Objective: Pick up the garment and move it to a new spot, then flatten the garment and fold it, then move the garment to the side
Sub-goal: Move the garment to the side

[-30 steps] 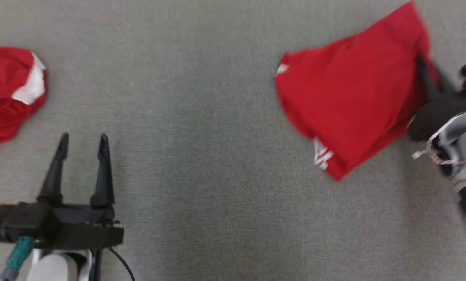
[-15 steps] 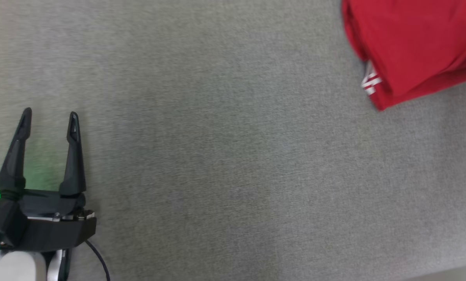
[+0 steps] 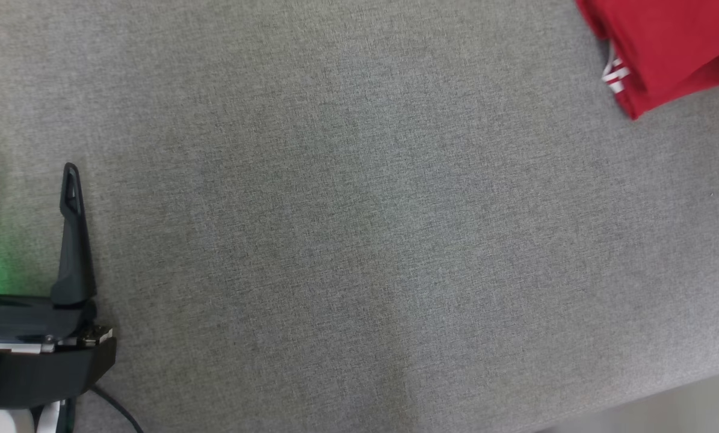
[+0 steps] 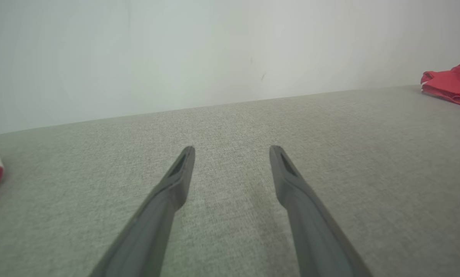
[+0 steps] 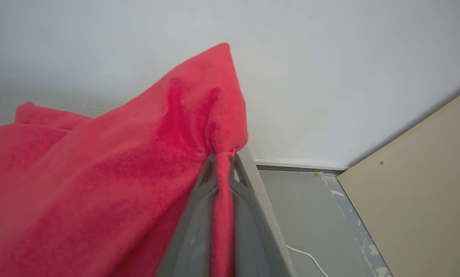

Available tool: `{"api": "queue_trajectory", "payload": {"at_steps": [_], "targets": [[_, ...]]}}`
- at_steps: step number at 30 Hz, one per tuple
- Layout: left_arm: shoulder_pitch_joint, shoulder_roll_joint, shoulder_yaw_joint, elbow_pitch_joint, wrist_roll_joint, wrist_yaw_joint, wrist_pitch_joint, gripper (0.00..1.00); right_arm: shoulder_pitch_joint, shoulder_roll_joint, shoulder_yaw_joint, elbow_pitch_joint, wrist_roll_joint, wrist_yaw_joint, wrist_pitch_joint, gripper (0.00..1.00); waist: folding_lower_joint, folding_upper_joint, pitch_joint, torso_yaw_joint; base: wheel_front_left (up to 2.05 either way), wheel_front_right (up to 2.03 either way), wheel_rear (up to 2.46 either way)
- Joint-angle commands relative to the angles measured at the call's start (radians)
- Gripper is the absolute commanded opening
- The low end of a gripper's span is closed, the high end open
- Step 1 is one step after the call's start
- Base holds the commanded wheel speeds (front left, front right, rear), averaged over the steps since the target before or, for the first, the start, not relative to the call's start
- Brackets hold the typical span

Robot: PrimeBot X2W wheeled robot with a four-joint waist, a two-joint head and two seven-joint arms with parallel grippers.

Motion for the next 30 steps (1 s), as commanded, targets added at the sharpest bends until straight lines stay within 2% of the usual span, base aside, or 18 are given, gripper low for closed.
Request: {"api": "queue_trajectory", "payload": {"at_steps": [1, 9, 10, 11, 16, 21, 26, 30], "targets": [[0.019, 0.001, -0.004, 0.008, 0.001, 0.003, 0.008, 1.0, -0.019, -0.012, 0.003, 0.01, -0.008, -0.003, -0.005, 0.0, 0.0, -0.0001, 0.007, -0.001, 0.0, 0.0, 0.0], [0.021, 0.007, -0.004, -0.006, -0.002, 0.012, 0.01, 1.0, -0.065, -0.01, -0.002, 0.086, -0.021, -0.003, -0.027, 0.0, 0.0, -0.0001, 0.018, 0.002, 0.0, 0.0, 0.0], [0.022, 0.008, -0.004, -0.006, -0.003, 0.013, 0.009, 1.0, -0.07, -0.01, 0.0, 0.09, -0.027, -0.003, -0.041, 0.61, 0.0, -0.0001, 0.019, 0.003, 0.0, 0.0, 0.0], [0.022, 0.008, -0.005, -0.005, -0.004, 0.014, 0.008, 1.0, -0.074, -0.013, 0.0, 0.097, -0.036, -0.003, -0.053, 1.0, 0.0, -0.0001, 0.019, 0.003, 0.0, 0.0, 0.0], [0.021, 0.002, -0.008, 0.014, -0.009, 0.017, -0.002, 1.0, -0.083, 0.002, 0.0, 0.118, -0.066, -0.003, -0.101, 1.0, 0.0, -0.0001, 0.001, 0.01, 0.0, 0.0, 0.0], [0.032, -0.013, -0.011, 0.058, -0.024, 0.024, -0.026, 1.0, -0.069, 0.028, 0.01, 0.087, -0.066, -0.003, -0.136, 1.0, 0.0, -0.0001, -0.056, 0.024, 0.0, 0.0, 0.0], [0.049, -0.036, -0.013, 0.108, -0.041, 0.031, -0.057, 1.0, -0.022, 0.06, 0.008, 0.018, -0.058, -0.003, -0.154, 1.0, 0.0, -0.0001, -0.14, 0.049, 0.0, 0.0, 0.0], [0.081, -0.05, -0.004, 0.149, -0.051, 0.037, -0.072, 1.0, 0.05, 0.105, -0.021, -0.083, -0.048, -0.003, -0.157, 1.0, 0.0, -0.0001, -0.213, 0.064, 0.0, 0.0, 0.0]]}}
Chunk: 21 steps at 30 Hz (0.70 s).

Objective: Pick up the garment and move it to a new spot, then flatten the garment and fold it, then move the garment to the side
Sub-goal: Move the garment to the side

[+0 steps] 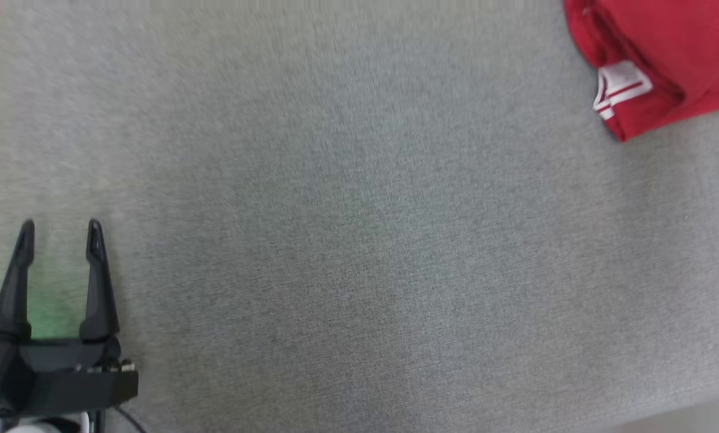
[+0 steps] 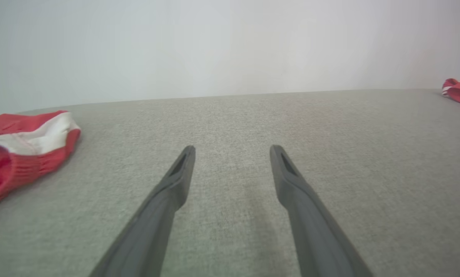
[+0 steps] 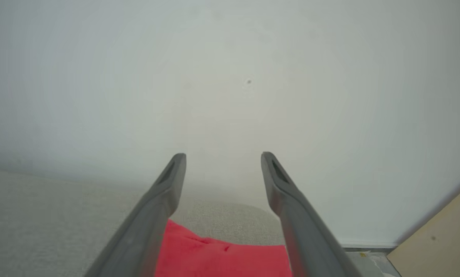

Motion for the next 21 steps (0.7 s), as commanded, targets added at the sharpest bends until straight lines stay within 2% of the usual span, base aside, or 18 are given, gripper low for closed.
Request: {"api": "queue_trajectory", "payload": {"at_steps": [1, 8, 21], "targets": [[0.025, -0.01, 0.009, 0.014, -0.015, 0.006, -0.01, 1.0, 0.053, 0.022, -0.022, -0.052, 0.01, -0.003, -0.005, 1.0, 0.0, -0.0001, -0.092, 0.031, 0.0, 0.0, 0.0], [0.071, -0.028, 0.017, 0.07, -0.023, 0.007, -0.023, 1.0, 0.279, 0.107, -0.091, -0.247, -0.028, -0.003, -0.005, 1.0, 0.0, -0.0001, -0.204, 0.057, 0.0, 0.0, 0.0], [0.125, -0.063, 0.022, 0.12, -0.032, 0.003, -0.026, 1.0, 0.648, 0.233, -0.175, -0.461, -0.077, -0.003, -0.006, 1.0, 0.0, -0.0001, -0.336, 0.107, 0.0, 0.0, 0.0]]}}
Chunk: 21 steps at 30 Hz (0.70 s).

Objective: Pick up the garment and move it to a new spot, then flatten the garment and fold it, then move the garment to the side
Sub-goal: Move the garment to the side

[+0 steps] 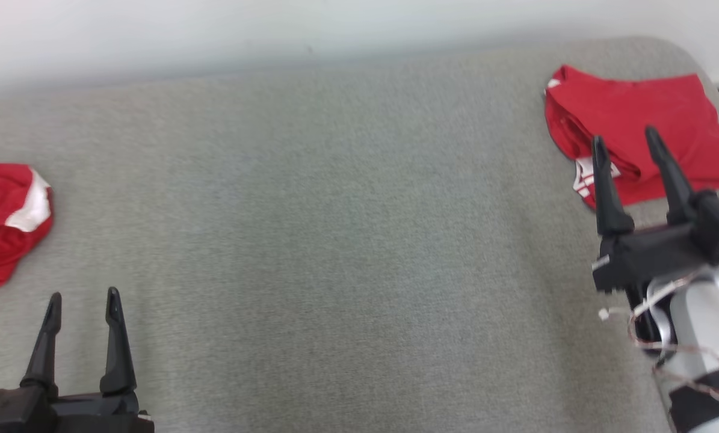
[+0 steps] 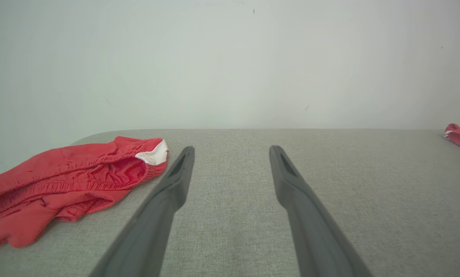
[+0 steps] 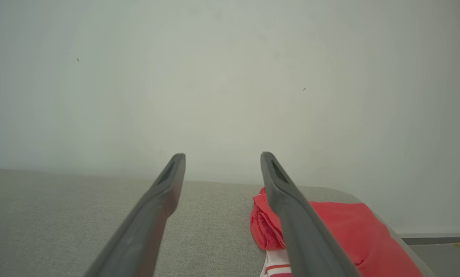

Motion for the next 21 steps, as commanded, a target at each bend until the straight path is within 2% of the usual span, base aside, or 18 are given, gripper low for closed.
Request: {"api": "queue_trajectory", "payload": {"at_steps": [1, 11, 21], "targets": [[0.016, -0.005, 0.002, 0.005, -0.003, -0.005, -0.003, 1.0, 0.028, 0.009, -0.013, -0.016, 0.001, -0.003, -0.004, 1.0, 0.0003, 0.0001, -0.042, 0.034, 0.0, 0.0, 0.0], [0.038, -0.032, 0.004, 0.031, 0.003, -0.014, -0.003, 1.0, 0.259, 0.081, -0.072, -0.156, -0.003, -0.003, -0.002, 1.0, 0.0003, 0.0001, -0.094, 0.068, 0.0, 0.0, 0.0], [0.068, -0.054, 0.001, 0.057, 0.013, -0.026, -0.003, 1.0, 0.406, 0.13, -0.097, -0.237, -0.019, -0.003, 0.015, 1.0, 0.0003, 0.0001, -0.132, 0.085, 0.0, 0.0, 0.0]]}}
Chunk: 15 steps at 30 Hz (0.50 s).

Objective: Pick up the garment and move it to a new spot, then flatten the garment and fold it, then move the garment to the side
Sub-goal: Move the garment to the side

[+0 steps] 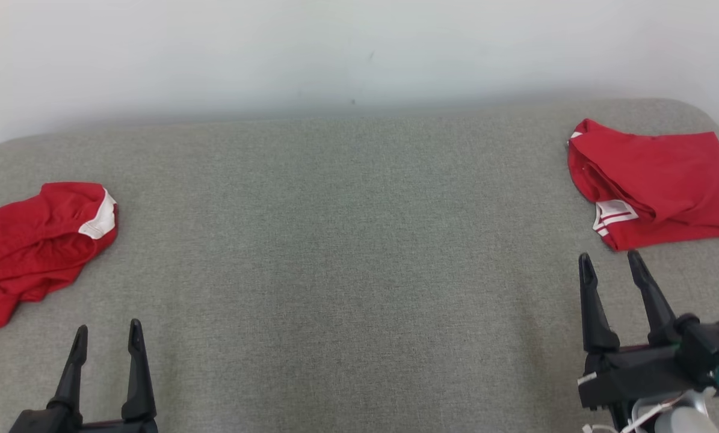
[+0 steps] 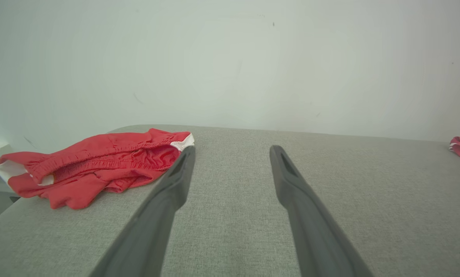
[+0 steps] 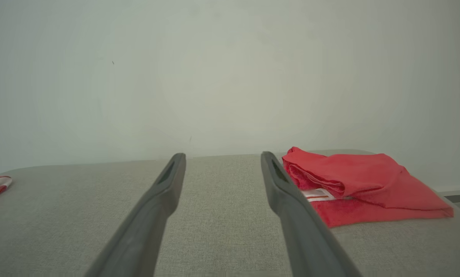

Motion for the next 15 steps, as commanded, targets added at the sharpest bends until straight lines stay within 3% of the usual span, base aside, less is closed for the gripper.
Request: {"api": "queue_trajectory", "payload": {"at_steps": [1, 15], "targets": [[0.017, -0.005, -0.001, 0.006, 0.009, -0.004, -0.003, 1.0, 0.022, 0.008, -0.004, -0.009, -0.008, -0.003, 0.002, 1.0, 0.0001, 0.0001, -0.01, 0.009, 0.0, 0.0, 0.0], [0.028, -0.007, -0.011, 0.05, 0.014, -0.016, -0.003, 1.0, 0.12, 0.037, -0.014, -0.031, -0.011, -0.003, 0.004, 1.0, 0.0001, 0.0001, -0.041, 0.035, 0.0, 0.0, 0.0]]}}
